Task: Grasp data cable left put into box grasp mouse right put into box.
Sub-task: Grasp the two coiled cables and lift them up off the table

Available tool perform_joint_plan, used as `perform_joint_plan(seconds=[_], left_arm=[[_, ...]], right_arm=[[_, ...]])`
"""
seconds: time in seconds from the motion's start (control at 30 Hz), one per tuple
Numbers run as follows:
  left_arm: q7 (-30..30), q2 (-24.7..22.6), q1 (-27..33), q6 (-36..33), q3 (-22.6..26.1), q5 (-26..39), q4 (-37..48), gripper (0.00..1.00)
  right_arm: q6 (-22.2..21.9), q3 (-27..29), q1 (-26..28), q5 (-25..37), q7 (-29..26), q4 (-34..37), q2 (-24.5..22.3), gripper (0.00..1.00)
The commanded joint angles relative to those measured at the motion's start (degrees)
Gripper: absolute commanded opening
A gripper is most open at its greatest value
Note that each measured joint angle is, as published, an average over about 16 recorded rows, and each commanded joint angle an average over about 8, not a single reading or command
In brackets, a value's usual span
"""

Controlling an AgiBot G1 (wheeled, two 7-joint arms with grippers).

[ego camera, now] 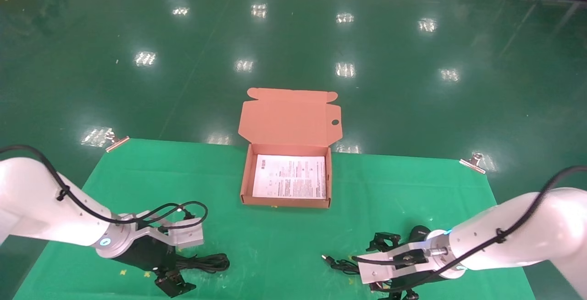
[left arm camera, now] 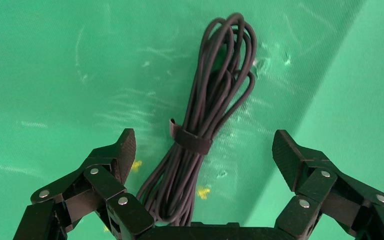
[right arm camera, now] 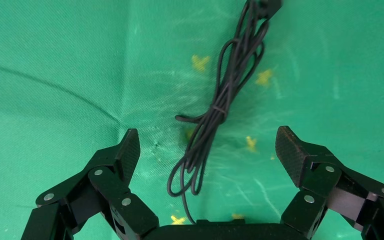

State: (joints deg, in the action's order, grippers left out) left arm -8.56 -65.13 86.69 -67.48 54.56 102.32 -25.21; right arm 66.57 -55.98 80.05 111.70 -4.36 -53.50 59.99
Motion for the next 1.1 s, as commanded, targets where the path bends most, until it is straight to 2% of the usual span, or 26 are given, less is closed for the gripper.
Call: perform_joint_plan(seconds=[0.03,0.17,0.2,0.23,0.27,1.1], left_arm=[[1.05,-0.72,0.14,0.65,-0.41,-0.63,2.79,0.8],[2.08,-1.48,0.33,1.37,-0.62,-0.86,5.23,0.3],[2.18,-1.57,0.36,1.46,-0.65,-0.87,5.54,0.18],[2.33,-1.7,0.41,1.57,-0.67,-0.9,5.91,0.05],[2.29,-1.72,0.43,1.58,-0.69,-0.93,5.92,0.0],[1.48,-1.01,0.25,0.99,-0.57,-0.88,3.72,0.0]], right_arm=[[-0.73,-0.26,0.13,0.45,0.71,2.64,1.3,0.57],[-1.53,-0.53,0.08,0.9,1.3,5.04,2.45,0.07],[-1.64,-0.57,0.07,0.96,1.35,5.34,2.59,0.0],[-1.77,-0.62,0.06,1.03,1.44,5.71,2.76,0.0],[-1.78,-0.63,0.06,1.04,1.43,5.76,2.78,0.0],[-1.09,-0.4,0.12,0.63,1.03,3.65,1.79,0.0]])
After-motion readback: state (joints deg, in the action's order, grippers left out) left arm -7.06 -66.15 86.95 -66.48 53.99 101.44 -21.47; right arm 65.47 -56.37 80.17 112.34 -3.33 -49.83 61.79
